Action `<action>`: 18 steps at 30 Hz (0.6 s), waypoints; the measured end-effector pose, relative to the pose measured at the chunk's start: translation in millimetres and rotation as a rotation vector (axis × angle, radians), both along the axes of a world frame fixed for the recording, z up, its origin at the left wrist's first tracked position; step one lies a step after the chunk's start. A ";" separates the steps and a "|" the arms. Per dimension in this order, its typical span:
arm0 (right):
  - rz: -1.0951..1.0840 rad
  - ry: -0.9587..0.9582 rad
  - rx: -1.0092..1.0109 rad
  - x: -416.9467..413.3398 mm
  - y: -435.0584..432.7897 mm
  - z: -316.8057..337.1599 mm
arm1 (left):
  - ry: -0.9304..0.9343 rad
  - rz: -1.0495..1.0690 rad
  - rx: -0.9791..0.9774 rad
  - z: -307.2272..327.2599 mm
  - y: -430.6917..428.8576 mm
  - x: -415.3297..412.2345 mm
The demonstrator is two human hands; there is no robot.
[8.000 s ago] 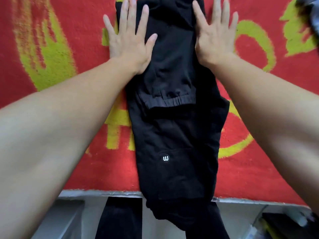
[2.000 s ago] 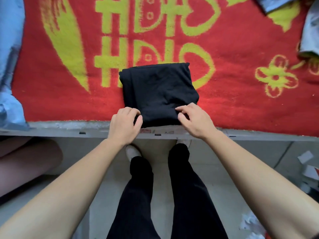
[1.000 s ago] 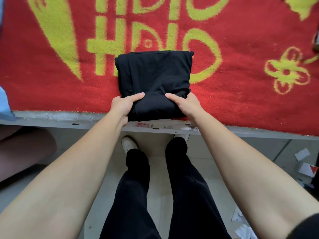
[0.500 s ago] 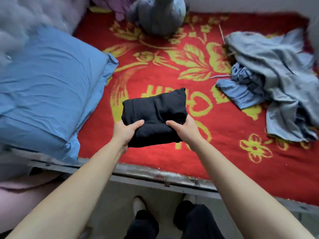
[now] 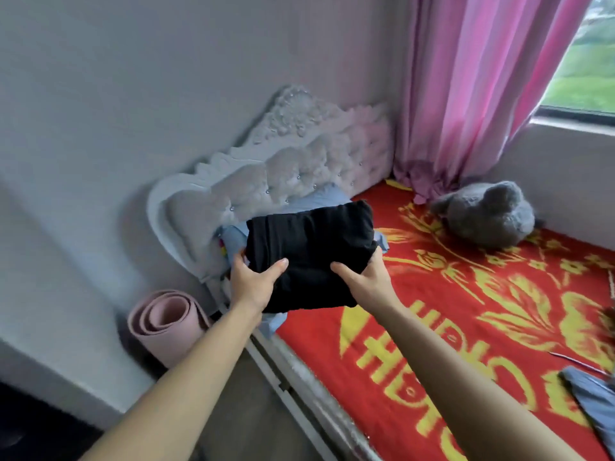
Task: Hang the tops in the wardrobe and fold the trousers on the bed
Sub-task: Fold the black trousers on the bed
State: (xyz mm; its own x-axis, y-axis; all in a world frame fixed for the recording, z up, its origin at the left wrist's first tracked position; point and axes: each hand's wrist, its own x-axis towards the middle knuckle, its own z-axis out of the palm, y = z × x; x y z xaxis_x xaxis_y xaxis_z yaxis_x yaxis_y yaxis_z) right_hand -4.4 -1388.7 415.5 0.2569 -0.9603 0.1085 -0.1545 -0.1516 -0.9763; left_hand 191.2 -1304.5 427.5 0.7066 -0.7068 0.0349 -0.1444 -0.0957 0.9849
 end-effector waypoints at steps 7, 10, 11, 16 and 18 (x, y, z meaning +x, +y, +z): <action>0.392 0.066 -0.006 80.3 99.0 3.5 | -0.102 0.376 0.060 12.3 159.7 36.2; 0.502 0.062 -0.042 114.5 150.2 15.9 | -0.112 0.471 0.050 27.2 226.6 54.7; 0.528 0.047 -0.057 125.6 167.3 22.3 | -0.128 0.497 0.031 32.5 247.2 61.6; 0.655 -0.050 -0.155 177.8 257.0 65.0 | -0.213 0.596 -0.070 66.7 348.0 100.7; 0.684 -0.093 -0.207 200.7 296.3 84.1 | -0.261 0.626 -0.116 83.2 389.8 117.7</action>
State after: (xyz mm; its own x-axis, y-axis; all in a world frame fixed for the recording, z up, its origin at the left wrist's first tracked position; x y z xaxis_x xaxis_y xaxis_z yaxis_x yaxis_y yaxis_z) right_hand 196.4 -1092.4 499.6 0.7743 -0.5451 0.3216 0.1235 -0.3682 -0.9215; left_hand 308.9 -914.7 510.7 0.9388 -0.1498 0.3100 -0.3300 -0.1342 0.9344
